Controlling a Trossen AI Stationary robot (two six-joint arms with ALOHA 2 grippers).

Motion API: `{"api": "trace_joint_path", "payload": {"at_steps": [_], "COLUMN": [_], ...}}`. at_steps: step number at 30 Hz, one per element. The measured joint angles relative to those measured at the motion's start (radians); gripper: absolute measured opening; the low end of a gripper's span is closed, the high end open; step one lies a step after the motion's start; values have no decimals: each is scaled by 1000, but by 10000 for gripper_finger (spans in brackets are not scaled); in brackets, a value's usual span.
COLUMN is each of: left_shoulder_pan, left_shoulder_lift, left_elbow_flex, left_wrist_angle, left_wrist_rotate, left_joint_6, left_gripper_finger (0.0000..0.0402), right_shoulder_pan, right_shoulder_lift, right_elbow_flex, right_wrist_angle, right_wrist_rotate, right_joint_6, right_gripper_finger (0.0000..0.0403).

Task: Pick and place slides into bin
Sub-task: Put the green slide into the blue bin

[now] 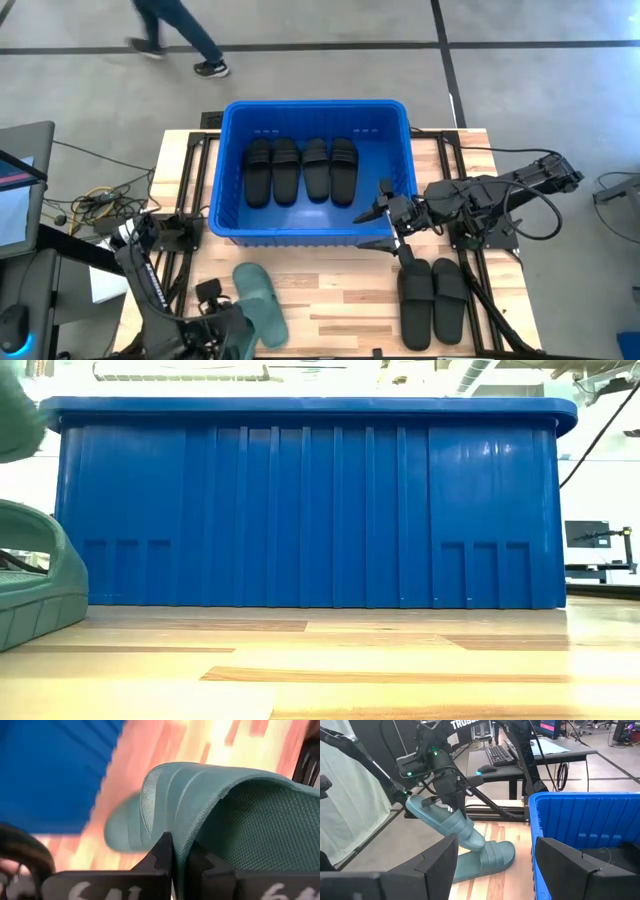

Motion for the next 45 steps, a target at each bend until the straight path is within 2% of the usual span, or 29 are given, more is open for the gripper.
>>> {"api": "trace_joint_path", "payload": {"at_steps": [20, 26, 38, 45], "left_shoulder_pan": [216, 306, 500, 614], "left_shoulder_lift": [0, 0, -1, -2], "left_elbow_flex": [285, 350, 376, 376], "left_wrist_angle": [0, 0, 0, 0], "left_wrist_rotate": [-404, -489, -558, -558], "left_joint_6": [471, 627, 928, 1124], "left_gripper_finger": [0, 0, 0, 0], "right_shoulder_pan": [9, 9, 9, 9], "right_shoulder_lift": [0, 0, 0, 0], "right_elbow_flex": [0, 0, 0, 0], "right_wrist_angle": [-29, -19, -20, -20], "right_wrist_rotate": [-4, -4, -33, -53], "right_joint_6": [-19, -42, -42, -42], "right_gripper_finger": [249, 249, 249, 249]}}
